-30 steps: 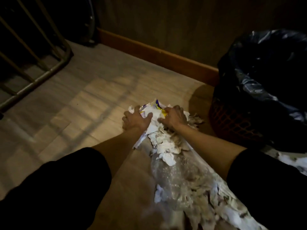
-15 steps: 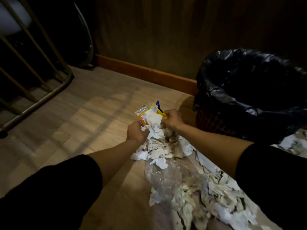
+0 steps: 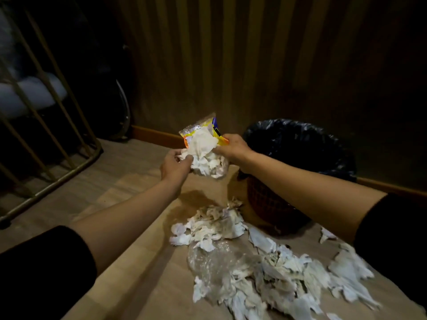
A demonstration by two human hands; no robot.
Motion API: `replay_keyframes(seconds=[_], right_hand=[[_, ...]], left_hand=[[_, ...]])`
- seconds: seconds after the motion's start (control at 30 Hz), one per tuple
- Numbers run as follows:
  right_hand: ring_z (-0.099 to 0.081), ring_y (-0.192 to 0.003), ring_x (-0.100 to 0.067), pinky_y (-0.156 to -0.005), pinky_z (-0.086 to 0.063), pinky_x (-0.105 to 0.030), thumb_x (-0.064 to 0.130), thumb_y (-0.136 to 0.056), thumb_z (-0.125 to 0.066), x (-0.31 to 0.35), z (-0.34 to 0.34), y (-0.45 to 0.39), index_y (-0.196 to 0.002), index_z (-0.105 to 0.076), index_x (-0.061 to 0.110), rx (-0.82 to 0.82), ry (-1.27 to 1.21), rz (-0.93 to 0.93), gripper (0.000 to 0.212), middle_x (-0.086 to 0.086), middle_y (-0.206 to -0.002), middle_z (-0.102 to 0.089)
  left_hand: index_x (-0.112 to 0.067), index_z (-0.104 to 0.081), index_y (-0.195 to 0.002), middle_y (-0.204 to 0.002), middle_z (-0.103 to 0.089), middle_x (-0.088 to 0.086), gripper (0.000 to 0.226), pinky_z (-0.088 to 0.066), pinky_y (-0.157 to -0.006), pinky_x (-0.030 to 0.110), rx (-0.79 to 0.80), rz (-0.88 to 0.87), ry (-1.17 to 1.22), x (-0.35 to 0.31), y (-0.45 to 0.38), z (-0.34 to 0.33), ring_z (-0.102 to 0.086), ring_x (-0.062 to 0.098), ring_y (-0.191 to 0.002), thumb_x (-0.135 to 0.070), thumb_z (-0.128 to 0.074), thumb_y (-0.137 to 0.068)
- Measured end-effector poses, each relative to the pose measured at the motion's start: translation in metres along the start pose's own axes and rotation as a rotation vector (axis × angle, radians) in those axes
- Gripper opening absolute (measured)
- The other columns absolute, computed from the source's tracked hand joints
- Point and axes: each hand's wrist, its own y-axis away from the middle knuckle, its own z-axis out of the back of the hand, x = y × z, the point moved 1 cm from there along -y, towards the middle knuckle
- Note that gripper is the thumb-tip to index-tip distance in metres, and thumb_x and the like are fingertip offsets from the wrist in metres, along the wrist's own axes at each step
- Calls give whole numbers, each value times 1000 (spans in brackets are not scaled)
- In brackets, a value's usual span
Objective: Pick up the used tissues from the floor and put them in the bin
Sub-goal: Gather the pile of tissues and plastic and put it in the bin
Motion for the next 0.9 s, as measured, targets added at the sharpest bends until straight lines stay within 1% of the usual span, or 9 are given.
replay_keyframes(seconds=[0.1,0.3,0.43,0.53,0.6,0.67,0.73,0.8,0.9], right_hand=[[-75,-87,-25,-86,-60,-45,25,-67,-78,10,38,5,-92,-75,8,-24,-76,-29,30,-10,-94,-77],[-74,-85,-28,-83,-61,-47,27,-58,-78,-2,123,13,-98,-71,3,-228,-182,-125,47,-15,-97,-76],[-73,-84,-29,-81,-59,-44,18,-59,-81,-18,180,26,-85,-70,7,-354,-159,-193,30,-14,-93,-75],[-70,-94,-29,-85,-58,-43,18,-67,-78,-39,208,31,-92,-66,8,-381,-115,-272,29,-14,-106,-70],[-63,-107,-33,-81,-55,-45,14,-81,-73,-48,220,36,-101,-61,7,-373,-114,-337,24,-15,-114,-59],[-54,-118,-37,-81,-57,-49,11,-88,-69,-53,226,43,-121,-54,2,-319,-108,-401,37,-18,-126,-49],[-49,-126,-38,-91,-55,-54,8,-92,-64,-55,229,49,-130,-50,-1,-291,-84,-409,42,-20,-136,-46],[-55,-115,-32,-91,-56,-50,7,-95,-58,-53,224,52,-124,-56,-1,-285,-85,-358,30,-20,-131,-53],[-63,-91,-22,-87,-60,-40,7,-98,-54,-43,205,51,-108,-63,2,-232,-121,-224,14,-18,-109,-63]], left_hand=[[-25,-66,-93,-90,-72,2,25,-59,-80,39,34,-66,22,-33,8,-25,-70,24,-85,-29,-71,-69],[-21,-68,-107,-98,-68,1,27,-55,-82,33,89,-65,131,-85,25,-94,-65,20,-89,-16,-70,-80],[-27,-65,-115,-109,-71,6,49,-60,-88,44,302,-2,150,-92,24,-150,-71,24,-90,-27,-68,-67],[-19,-50,-137,-129,-62,16,55,-56,-83,37,569,32,149,-96,38,-182,-65,19,-91,-24,-63,-84],[-16,-43,-144,-134,-58,12,52,-52,-87,40,673,55,107,-99,51,-188,-61,21,-109,-24,-56,-95],[-15,-44,-143,-132,-56,9,45,-51,-94,43,713,65,59,-96,57,-186,-58,24,-115,-23,-50,-100],[-10,-51,-138,-124,-60,10,37,-52,-97,42,711,36,16,-93,58,-173,-61,22,-108,-20,-47,-102],[-5,-60,-127,-115,-66,12,30,-55,-92,37,690,-26,-7,-85,53,-156,-64,19,-101,-14,-49,-101],[-3,-66,-115,-102,-71,11,21,-56,-70,24,596,-124,-22,-69,40,-125,-68,14,-85,-8,-52,-99]])
